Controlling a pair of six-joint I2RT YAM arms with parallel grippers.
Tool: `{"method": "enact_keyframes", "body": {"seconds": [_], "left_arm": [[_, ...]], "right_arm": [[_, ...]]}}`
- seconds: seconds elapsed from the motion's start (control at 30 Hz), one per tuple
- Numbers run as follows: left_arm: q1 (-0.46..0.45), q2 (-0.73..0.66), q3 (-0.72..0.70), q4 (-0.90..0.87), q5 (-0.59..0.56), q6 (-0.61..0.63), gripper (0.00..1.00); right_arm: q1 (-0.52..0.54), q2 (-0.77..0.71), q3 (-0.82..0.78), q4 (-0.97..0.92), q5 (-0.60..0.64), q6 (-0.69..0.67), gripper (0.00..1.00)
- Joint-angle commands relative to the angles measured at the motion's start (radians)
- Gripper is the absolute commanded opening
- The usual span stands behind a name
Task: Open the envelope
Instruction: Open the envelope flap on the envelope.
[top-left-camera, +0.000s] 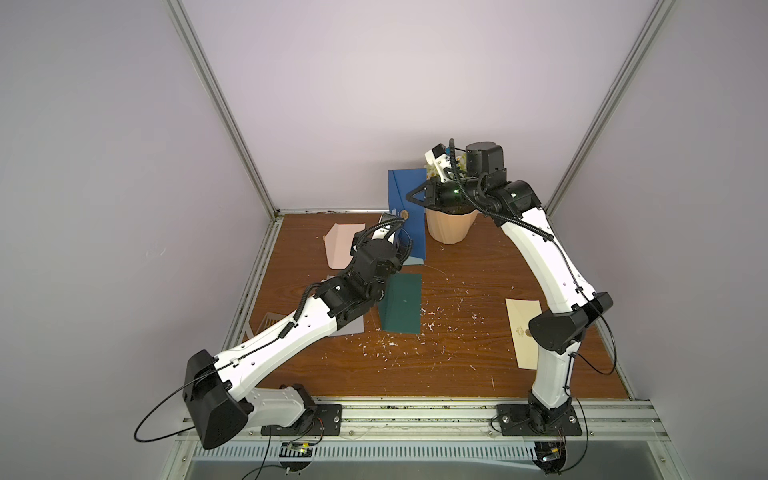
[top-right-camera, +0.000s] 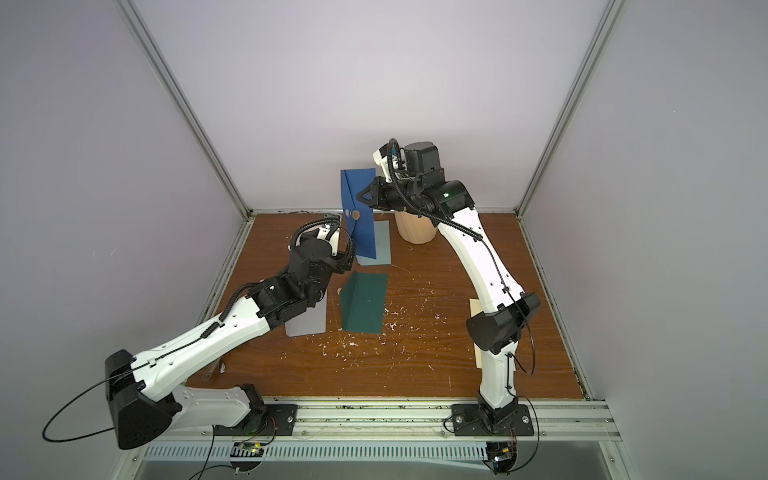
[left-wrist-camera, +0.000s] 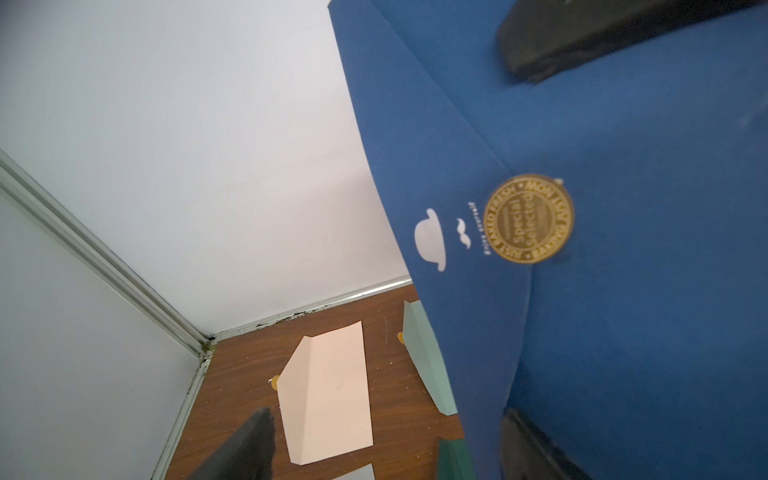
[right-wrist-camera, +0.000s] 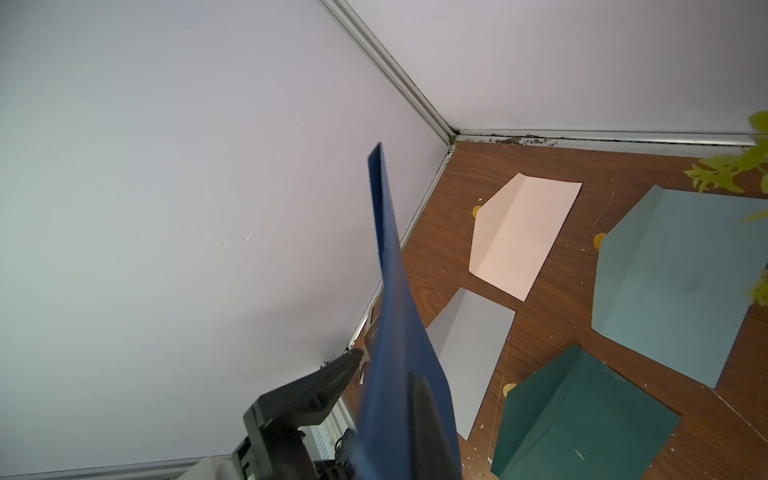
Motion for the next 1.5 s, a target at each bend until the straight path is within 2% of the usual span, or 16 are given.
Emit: {"method": "enact_keyframes", "body": {"seconds": [0.0, 0.33, 0.53, 0.7, 0.87, 1.1, 1.47], "left_arm": [[-0.002, 0.004, 0.036, 0.022, -0.123, 0.002, 0.86], [0.000, 0.019, 0.058, 0.070, -0.205, 0.031, 0.87], [0.005, 0.032, 0.076, 0.040, -0.240, 0.001, 0.87], [0.073, -0.035, 0.040, -0.014, -0.221, -0.093, 0.88], [0.090, -0.081, 0.004, -0.038, -0.242, -0.109, 0.90], [0.110, -0.092, -0.017, -0.068, -0.221, -0.166, 0.90], [0.147, -0.122, -0.064, -0.048, -0.196, -0.198, 0.91]], "right_arm": [[-0.002, -0.022, 0.030, 0.003, -0.013, -0.006, 0.00], [-0.001, -0.040, -0.009, 0.008, -0.039, -0.007, 0.00], [-0.003, -0.053, -0.017, 0.008, -0.046, -0.015, 0.00], [-0.007, -0.075, -0.055, 0.041, -0.107, -0.013, 0.00], [-0.009, -0.092, -0.102, 0.108, -0.196, 0.014, 0.00], [-0.009, -0.117, -0.200, 0.373, -0.429, 0.180, 0.00], [-0.004, -0.179, -0.367, 0.779, -0.587, 0.475, 0.00]]}}
